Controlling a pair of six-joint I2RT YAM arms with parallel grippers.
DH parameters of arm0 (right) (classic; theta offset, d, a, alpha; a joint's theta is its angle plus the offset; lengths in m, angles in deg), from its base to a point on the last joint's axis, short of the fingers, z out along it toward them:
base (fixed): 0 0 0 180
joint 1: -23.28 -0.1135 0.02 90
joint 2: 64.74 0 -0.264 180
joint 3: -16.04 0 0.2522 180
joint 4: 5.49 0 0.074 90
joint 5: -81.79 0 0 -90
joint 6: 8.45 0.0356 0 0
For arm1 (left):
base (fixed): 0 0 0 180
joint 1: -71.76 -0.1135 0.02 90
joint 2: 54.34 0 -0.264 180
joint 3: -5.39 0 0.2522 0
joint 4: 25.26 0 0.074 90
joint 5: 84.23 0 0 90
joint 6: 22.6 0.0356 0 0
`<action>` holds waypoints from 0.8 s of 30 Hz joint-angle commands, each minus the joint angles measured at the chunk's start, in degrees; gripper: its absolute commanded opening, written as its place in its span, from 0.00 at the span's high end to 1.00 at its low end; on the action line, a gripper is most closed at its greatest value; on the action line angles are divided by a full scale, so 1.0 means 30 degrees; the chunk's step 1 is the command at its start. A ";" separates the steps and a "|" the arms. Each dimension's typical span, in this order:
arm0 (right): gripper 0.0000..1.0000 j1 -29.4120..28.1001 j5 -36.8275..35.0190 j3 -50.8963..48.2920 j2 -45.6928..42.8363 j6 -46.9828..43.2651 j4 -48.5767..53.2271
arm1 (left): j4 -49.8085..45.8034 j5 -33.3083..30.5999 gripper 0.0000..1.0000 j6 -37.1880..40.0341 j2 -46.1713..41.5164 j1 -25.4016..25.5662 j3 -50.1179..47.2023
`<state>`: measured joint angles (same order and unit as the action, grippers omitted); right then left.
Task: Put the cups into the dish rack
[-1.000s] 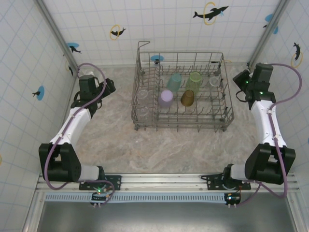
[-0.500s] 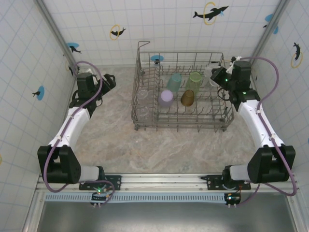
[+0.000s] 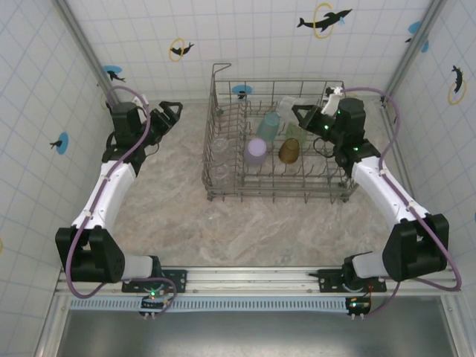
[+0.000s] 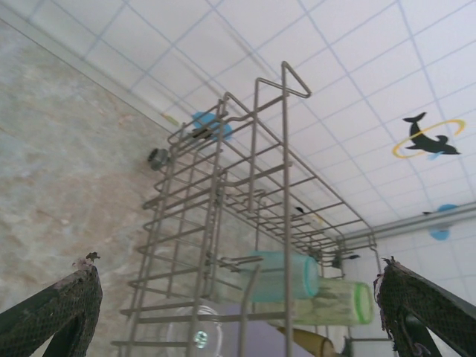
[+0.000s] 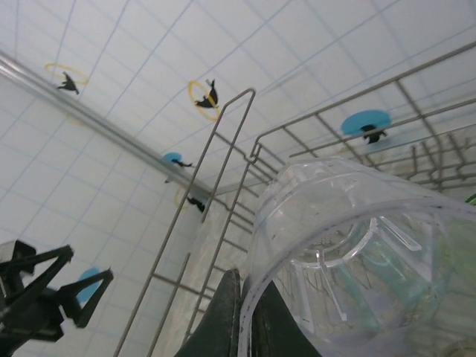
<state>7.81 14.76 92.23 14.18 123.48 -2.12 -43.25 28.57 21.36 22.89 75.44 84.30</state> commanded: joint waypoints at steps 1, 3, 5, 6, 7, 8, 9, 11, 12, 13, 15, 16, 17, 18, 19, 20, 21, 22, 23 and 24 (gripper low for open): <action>1.00 -0.0220 0.1813 -0.0821 0.0365 0.1098 -0.4164 | 0.1027 0.1511 0.02 -0.1781 -0.0431 0.0010 0.0709; 1.00 -0.0409 0.2466 -0.1172 0.0541 0.1628 -0.5460 | 0.1381 0.1860 0.02 -0.2316 -0.0379 0.0162 0.0807; 1.00 -0.0589 0.3029 -0.1483 0.0731 0.2113 -0.6751 | 0.1652 0.2169 0.02 -0.2771 -0.0234 0.0444 0.1007; 1.00 -0.0693 0.3324 -0.1615 0.0862 0.2295 -0.7325 | 0.1742 0.2289 0.02 -0.2940 -0.0108 0.0633 0.1152; 1.00 -0.0796 0.3537 -0.1751 0.0953 0.2506 -0.7853 | 0.1790 0.2379 0.02 -0.3070 0.0060 0.0835 0.1373; 1.00 -0.0845 0.3736 -0.1915 0.1039 0.2727 -0.8398 | 0.1814 0.2459 0.02 -0.3179 0.0190 0.1014 0.1562; 1.00 -0.0906 0.4004 -0.2085 0.1127 0.2979 -0.9055 | 0.1849 0.2504 0.02 -0.3279 0.0363 0.1205 0.1760; 1.00 -0.1009 0.4375 -0.2521 0.1259 0.3720 -1.0318 | 0.2146 0.2647 0.02 -0.3614 0.0668 0.1549 0.1969; 1.00 -0.1026 0.4485 -0.2824 0.1318 0.4207 -1.1070 | 0.2391 0.2657 0.02 -0.3818 0.0761 0.1725 0.1990; 1.00 -0.1006 0.4550 -0.3133 0.1377 0.4680 -1.1851 | 0.2741 0.2680 0.02 -0.4122 0.0849 0.1918 0.1962; 1.00 -0.1028 0.4806 -0.3614 0.1518 0.5395 -1.3310 | 0.3319 0.2732 0.02 -0.4586 0.1068 0.2291 0.1972; 1.00 -0.1038 0.4974 -0.3804 0.1604 0.5770 -1.4013 | 0.3515 0.2739 0.02 -0.4779 0.1242 0.2505 0.2055; 1.00 -0.1077 0.5147 -0.3933 0.1724 0.6135 -1.4570 | 0.3618 0.2783 0.02 -0.4912 0.1414 0.2695 0.2167; 1.00 -0.1103 0.5333 -0.4063 0.1829 0.6559 -1.5178 | 0.3718 0.2869 0.02 -0.5054 0.1637 0.2919 0.2349; 1.00 -0.1129 0.5491 -0.4204 0.1975 0.6978 -1.5989 | 0.3826 0.2962 0.02 -0.5254 0.1894 0.3156 0.2500; 1.00 -0.1166 0.5593 -0.4325 0.2092 0.7319 -1.6677 | 0.3987 0.3143 0.02 -0.5489 0.2067 0.3357 0.2582; 1.00 -0.1173 0.5719 -0.4444 0.2239 0.7686 -1.7434 | 0.4276 0.3375 0.02 -0.5785 0.2318 0.3601 0.2656; 1.00 -0.1238 0.5832 -0.4518 0.2403 0.8088 -1.8126 | 0.4514 0.3538 0.02 -0.6024 0.2528 0.3889 0.2722; 1.00 -0.1265 0.5945 -0.4525 0.2569 0.8369 -1.8654 | 0.4621 0.3610 0.02 -0.6188 0.2685 0.4147 0.2831; 1.00 -0.1340 0.6093 -0.4500 0.2766 0.8628 -1.9124 | 0.4692 0.3618 0.03 -0.6214 0.2869 0.4418 0.2987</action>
<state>4.56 30.73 79.34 21.61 144.85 -46.33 -32.67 37.10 5.51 30.08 86.66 90.76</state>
